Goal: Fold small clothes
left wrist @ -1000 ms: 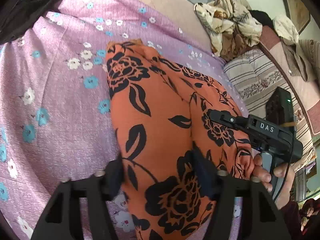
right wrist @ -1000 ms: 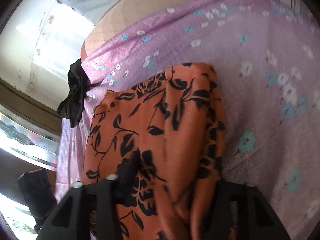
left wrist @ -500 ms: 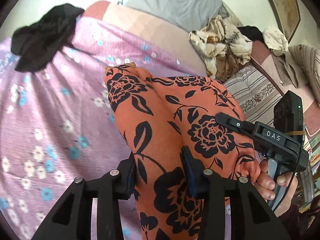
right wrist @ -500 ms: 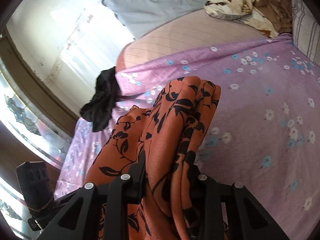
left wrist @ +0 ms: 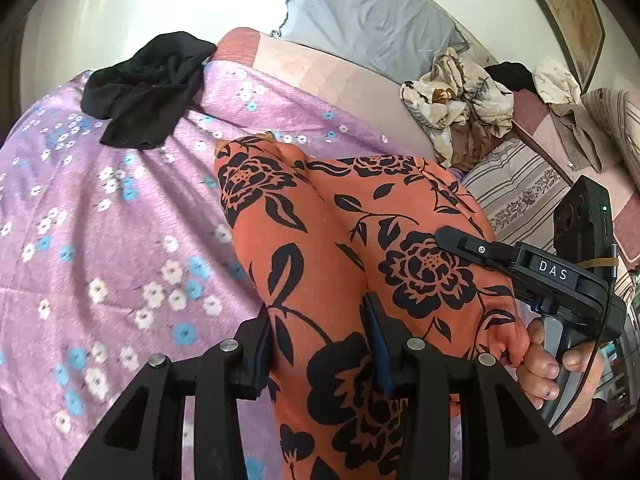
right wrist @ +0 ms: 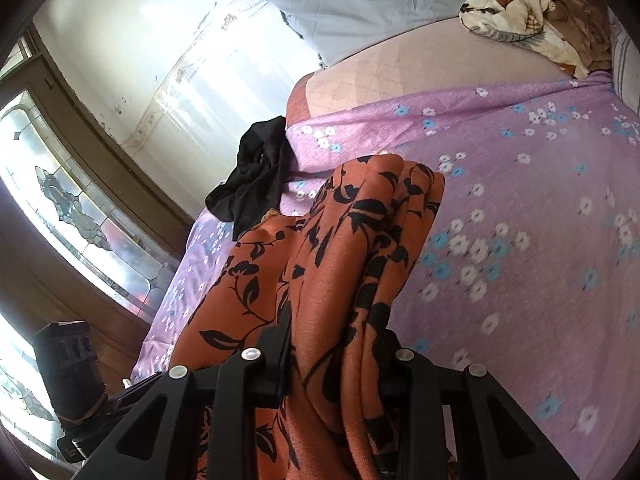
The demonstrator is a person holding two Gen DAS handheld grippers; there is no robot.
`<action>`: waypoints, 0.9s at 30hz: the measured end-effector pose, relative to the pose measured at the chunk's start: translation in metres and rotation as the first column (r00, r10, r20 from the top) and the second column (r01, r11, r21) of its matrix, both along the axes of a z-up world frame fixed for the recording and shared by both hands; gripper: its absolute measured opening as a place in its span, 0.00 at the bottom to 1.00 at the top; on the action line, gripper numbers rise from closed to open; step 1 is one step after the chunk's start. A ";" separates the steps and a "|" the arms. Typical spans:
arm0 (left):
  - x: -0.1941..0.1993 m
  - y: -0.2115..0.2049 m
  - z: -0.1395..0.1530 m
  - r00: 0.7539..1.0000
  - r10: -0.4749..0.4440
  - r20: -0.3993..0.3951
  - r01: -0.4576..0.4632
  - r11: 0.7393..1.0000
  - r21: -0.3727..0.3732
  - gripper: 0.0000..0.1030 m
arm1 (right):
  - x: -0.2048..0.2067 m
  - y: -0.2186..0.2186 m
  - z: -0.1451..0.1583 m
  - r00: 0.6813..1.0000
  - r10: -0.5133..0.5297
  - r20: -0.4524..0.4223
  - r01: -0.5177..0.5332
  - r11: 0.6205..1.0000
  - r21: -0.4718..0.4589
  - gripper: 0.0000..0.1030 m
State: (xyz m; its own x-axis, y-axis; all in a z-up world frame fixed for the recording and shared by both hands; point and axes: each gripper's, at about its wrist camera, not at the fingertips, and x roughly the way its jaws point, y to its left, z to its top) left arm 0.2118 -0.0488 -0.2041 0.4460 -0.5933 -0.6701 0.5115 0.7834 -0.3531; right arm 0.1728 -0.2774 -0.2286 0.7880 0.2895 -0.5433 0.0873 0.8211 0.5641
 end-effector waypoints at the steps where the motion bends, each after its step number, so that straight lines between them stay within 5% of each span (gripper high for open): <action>1: -0.003 0.002 0.000 1.000 0.001 0.003 -0.001 1.000 0.006 0.42 | -0.002 0.004 -0.001 1.000 -0.001 -0.002 0.001 1.000 0.002 0.30; 7: -0.016 0.010 -0.009 1.000 0.009 0.001 -0.009 0.999 0.047 0.42 | -0.014 0.016 -0.015 1.000 -0.013 -0.017 0.014 1.000 0.009 0.30; 11: -0.017 0.007 -0.033 0.998 0.034 -0.054 -0.026 0.989 0.146 0.46 | -0.016 0.019 -0.043 0.994 -0.037 -0.099 0.041 0.998 0.039 0.30; 14: -0.014 0.010 -0.053 0.989 0.088 -0.118 -0.060 0.973 0.224 0.56 | -0.009 0.016 -0.071 0.967 -0.082 -0.240 0.088 0.996 0.016 0.38; 16: -0.016 0.015 -0.044 0.992 0.103 -0.070 -0.083 0.969 0.234 0.56 | -0.010 0.010 -0.077 0.953 -0.115 -0.278 0.122 0.992 0.007 0.52; 21: -0.028 0.027 -0.023 0.975 0.171 0.141 -0.207 0.929 0.306 0.69 | -0.032 0.005 -0.041 0.963 -0.225 -0.151 0.203 0.968 -0.146 0.52; 24: -0.025 0.020 -0.040 0.980 0.140 0.140 -0.184 0.904 0.385 0.69 | -0.042 0.019 -0.023 0.987 -0.155 -0.049 0.146 0.977 -0.152 0.52; 27: -0.024 0.010 -0.060 0.983 0.114 0.144 -0.168 0.874 0.456 0.69 | -0.032 0.035 -0.035 0.992 -0.064 -0.107 0.051 0.992 -0.113 0.49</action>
State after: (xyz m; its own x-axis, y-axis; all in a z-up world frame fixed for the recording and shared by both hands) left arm 0.1880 -0.0387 -0.2640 0.5877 -0.1509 -0.7949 0.3972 0.9097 0.1209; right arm 0.1413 -0.2420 -0.2640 0.7352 0.1792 -0.6537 0.1927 0.8694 0.4551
